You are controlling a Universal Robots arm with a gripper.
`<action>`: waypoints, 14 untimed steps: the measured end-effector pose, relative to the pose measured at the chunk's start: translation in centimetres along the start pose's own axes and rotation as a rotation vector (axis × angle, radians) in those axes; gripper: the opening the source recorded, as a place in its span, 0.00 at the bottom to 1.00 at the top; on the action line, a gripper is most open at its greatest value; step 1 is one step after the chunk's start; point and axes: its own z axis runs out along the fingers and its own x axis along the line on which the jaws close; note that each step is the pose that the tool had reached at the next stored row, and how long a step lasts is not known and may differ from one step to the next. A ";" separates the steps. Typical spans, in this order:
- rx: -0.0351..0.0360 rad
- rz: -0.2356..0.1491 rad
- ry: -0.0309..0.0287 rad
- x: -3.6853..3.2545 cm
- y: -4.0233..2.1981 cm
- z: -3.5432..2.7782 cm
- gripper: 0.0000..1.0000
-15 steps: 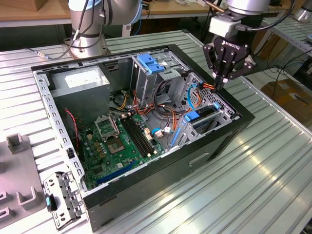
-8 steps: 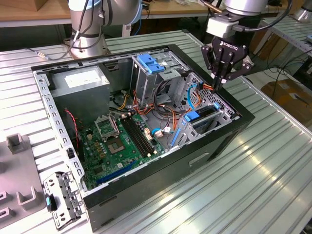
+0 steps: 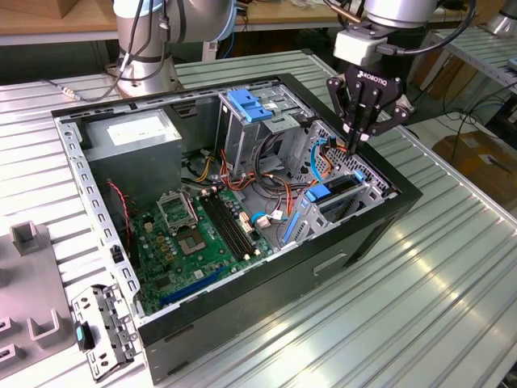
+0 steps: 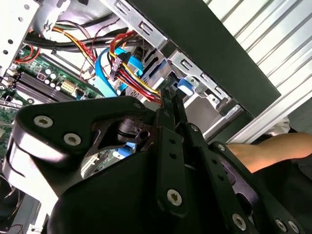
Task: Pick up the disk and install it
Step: 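Insert the first disk wire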
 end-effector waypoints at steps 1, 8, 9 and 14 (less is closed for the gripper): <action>0.0002 0.000 -0.0015 0.00 0.00 -0.01 0.16; 0.0048 0.005 -0.0318 0.01 0.01 -0.05 0.16; 0.0073 0.005 -0.0458 0.02 0.00 -0.12 0.16; 0.0137 0.017 -0.0890 0.03 -0.06 -0.17 0.16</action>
